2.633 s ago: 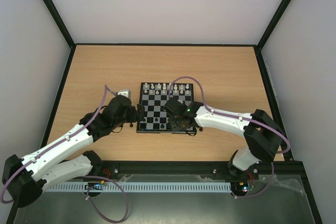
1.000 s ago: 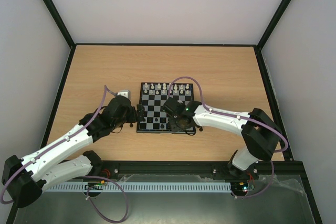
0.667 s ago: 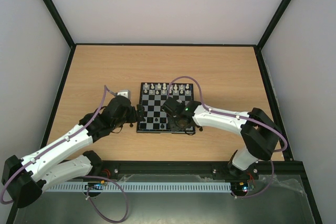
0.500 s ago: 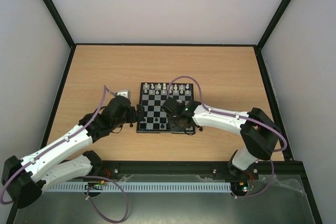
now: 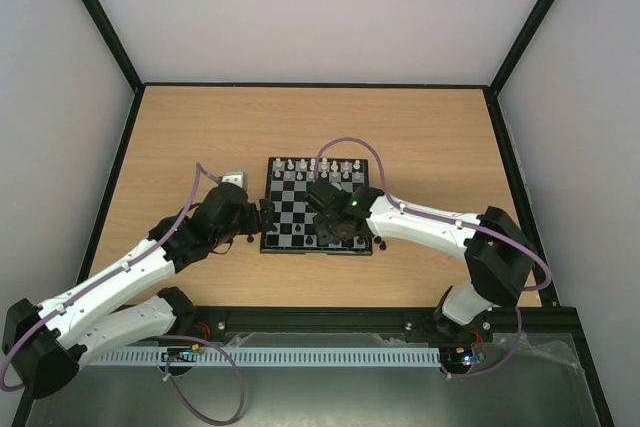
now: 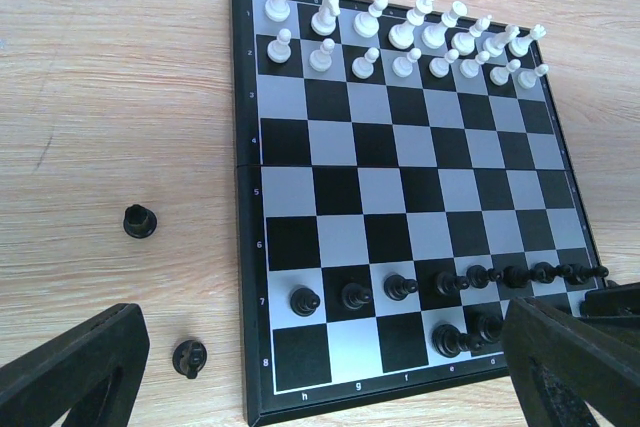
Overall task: Set up the chess pieces on the board
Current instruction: Pick up the chess piece from the chessboard.
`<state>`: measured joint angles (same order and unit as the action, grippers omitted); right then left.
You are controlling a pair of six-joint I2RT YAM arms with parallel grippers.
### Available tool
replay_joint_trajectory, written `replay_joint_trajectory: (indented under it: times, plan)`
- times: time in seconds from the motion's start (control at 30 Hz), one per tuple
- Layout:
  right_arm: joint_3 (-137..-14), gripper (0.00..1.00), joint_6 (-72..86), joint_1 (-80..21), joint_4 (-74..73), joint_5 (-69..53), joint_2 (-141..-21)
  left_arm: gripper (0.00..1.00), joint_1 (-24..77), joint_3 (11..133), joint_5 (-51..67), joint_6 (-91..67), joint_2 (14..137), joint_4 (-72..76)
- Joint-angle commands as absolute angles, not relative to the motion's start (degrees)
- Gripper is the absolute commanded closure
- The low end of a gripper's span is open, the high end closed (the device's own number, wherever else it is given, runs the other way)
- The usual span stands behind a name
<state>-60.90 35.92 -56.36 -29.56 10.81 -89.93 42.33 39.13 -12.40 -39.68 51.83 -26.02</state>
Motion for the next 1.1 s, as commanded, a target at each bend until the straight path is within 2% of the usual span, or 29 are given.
replay_joint_trajectory:
  times: [0.0,0.4,0.57,0.77,0.9,1.07]
  plan:
    - [-64.5,0.66,34.18,-57.63,-33.98,11.08,-89.64,0.01,42.01,38.24,-12.48,-40.08,51.15,-26.24]
    - [-66.78,0.64,33.42,-58.08,-34.92,11.36,-95.69,0.0,42.01,38.09,-12.57,-40.08,50.53,-26.46]
    - [-66.95,0.67,33.06,-58.08,-33.97,10.7,-97.0,0.01,42.01,38.14,-12.65,-40.08,50.44,-26.5]
    - [-67.13,0.72,32.79,-58.14,-33.25,10.5,-97.76,0.01,42.01,38.02,-12.74,-40.08,50.2,-26.59]
    - [-67.29,0.84,32.61,-58.09,-33.05,10.38,-97.97,0.0,42.01,37.98,-12.66,-40.09,50.27,-26.54]
    - [-68.0,0.9,32.28,-58.14,-33.34,9.92,-96.75,0.0,42.01,37.99,-12.66,-40.08,50.27,-26.5]
